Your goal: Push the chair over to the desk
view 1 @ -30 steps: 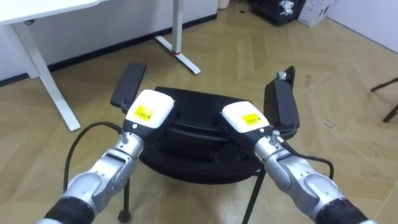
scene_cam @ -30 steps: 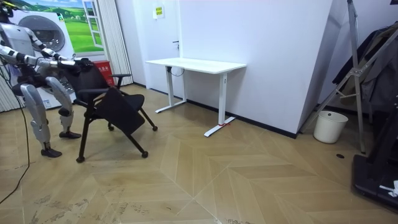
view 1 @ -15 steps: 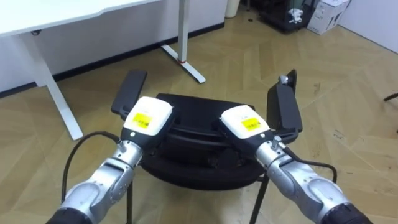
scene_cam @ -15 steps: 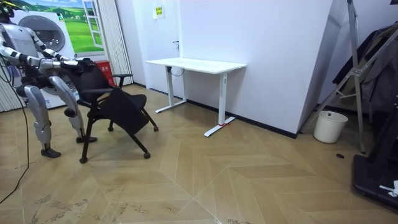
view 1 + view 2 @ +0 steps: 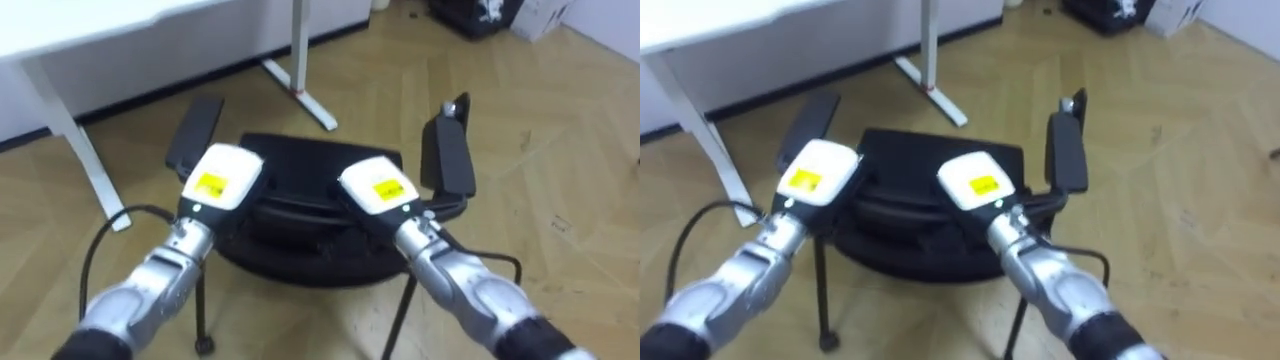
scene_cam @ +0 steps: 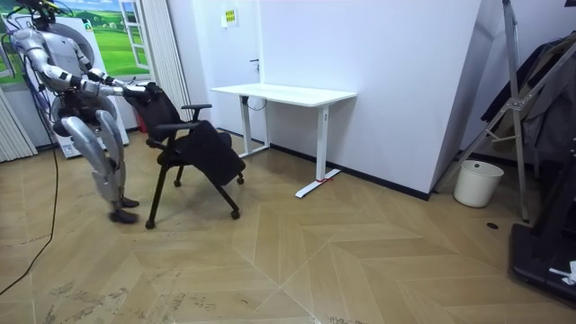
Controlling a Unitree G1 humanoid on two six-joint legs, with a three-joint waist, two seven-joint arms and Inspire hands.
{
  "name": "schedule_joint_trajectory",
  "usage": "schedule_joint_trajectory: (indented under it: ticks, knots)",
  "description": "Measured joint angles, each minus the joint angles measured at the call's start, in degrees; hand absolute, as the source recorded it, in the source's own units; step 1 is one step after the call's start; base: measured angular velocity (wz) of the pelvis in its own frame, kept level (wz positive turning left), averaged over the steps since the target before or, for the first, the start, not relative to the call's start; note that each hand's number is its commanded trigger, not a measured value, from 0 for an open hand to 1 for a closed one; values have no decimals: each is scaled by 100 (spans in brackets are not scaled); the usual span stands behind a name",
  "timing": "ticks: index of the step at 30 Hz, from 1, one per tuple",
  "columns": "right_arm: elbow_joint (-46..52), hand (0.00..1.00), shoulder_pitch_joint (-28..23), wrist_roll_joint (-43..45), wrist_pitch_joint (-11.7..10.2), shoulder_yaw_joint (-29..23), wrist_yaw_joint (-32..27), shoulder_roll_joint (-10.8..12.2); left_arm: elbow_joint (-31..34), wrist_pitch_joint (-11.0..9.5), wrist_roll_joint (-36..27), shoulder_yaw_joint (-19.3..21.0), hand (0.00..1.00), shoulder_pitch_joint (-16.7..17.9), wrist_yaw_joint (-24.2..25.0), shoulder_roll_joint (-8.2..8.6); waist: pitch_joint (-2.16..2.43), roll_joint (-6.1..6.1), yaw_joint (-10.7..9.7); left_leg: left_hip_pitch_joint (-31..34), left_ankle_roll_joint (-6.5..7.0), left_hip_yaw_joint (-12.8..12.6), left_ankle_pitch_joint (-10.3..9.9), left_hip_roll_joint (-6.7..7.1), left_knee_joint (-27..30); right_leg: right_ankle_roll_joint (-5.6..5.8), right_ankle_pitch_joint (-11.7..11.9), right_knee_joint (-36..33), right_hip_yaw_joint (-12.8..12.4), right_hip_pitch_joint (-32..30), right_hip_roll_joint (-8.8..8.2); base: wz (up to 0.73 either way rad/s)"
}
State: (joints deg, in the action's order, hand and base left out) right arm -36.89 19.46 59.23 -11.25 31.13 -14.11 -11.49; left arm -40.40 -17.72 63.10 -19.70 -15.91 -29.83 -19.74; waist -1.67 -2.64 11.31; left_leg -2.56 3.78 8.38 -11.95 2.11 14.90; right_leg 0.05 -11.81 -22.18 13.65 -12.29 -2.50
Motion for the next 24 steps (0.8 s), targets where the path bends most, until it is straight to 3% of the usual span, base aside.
schedule_joint_trajectory:
  ticks: [1,2,3,4,5,6,7,8,10,12,13,15,18,20,22,24]
  knots:
    - [-40,100,-11,-2,-30,14,34,29,18,0,-5,-2,100,68,4,-16,-6,-79,-114,-167,9,195,-158,85,23,24,260,591,-165,8,-72,96]
    - [-49,100,-20,-3,-48,13,56,28,22,6,-12,-2,100,98,10,-4,-9,-94,-173,-241,-4,261,-263,101,103,21,473,714,-284,9,-146,83]
    - [-55,100,-35,-2,-80,11,113,13,26,33,-43,10,100,166,27,38,43,-71,-191,-309,-94,341,-528,69,346,-24,761,589,-407,37,-85,52]
    - [-36,100,24,1,-90,3,182,-14,45,70,-69,32,100,179,27,57,99,-29,-152,-310,-223,365,-750,2,577,-72,804,357,-422,26,39,38]
    - [-39,100,78,-9,-89,0,235,-24,52,112,-101,36,100,178,27,71,112,22,-158,-315,-283,379,-824,-64,636,-115,800,281,-368,26,86,36]
    - [-45,100,190,-9,-88,-39,354,-29,64,198,-131,59,100,161,28,117,120,74,-168,-313,-401,291,-918,-233,680,-264,796,163,-186,40,123,50]
    - [-29,100,266,13,-89,-100,441,-42,54,245,-132,89,100,101,29,172,116,72,-216,-319,-515,188,-983,-386,700,-442,731,15,-186,26,226,58]
    - [-24,100,304,27,-88,-116,465,-61,34,257,-131,94,100,56,34,188,119,82,-215,-312,-578,90,-1016,-480,760,-509,664,-59,-196,25,288,55]
    - [-75,100,422,58,-79,-154,553,-68,-6,297,-102,119,100,-54,92,240,53,-14,-112,-65,-699,-534,-966,-699,1654,-661,288,-391,-265,84,400,40]
    - [-106,100,420,86,-88,-153,559,-66,-34,291,-94,128,100,-51,119,268,24,-38,-2,158,-823,-694,-795,-878,2424,-741,66,-565,-171,255,435,28]
    - [-139,100,412,90,-119,-153,557,-64,-51,277,-94,128,100,-32,125,275,11,-44,-2,316,-826,-719,-612,-995,2861,-846,-72,-617,-51,391,441,35]
    - [-148,100,413,79,-153,-155,547,-82,-59,274,-95,128,100,-42,124,278,-8,-78,4,470,-842,-865,-415,-1181,3220,-917,-241,-638,157,546,428,55]
    - [-230,100,482,22,-160,-154,464,-88,-71,301,-91,122,100,-79,121,286,-75,-242,14,699,-859,-1005,-428,-1247,2977,-1026,-346,-467,471,769,327,47]
    - [-251,100,491,13,-160,-140,436,-89,-97,321,-47,118,100,-88,56,293,-60,-362,3,848,-857,-1132,-433,-1247,2549,-1045,-345,-248,625,897,274,45]
    - [-255,100,487,1,-161,-129,432,-103,-121,347,-7,118,100,-83,-10,332,-53,-435,-7,909,-940,-1285,-356,-1241,1739,-1055,-339,-5,768,1085,255,36]
    - [-212,100,489,2,-164,-130,433,-148,-77,400,32,118,100,-76,-44,373,-17,-431,1,1015,-1015,-1427,-258,-1210,1128,-1058,-338,156,833,1152,254,23]
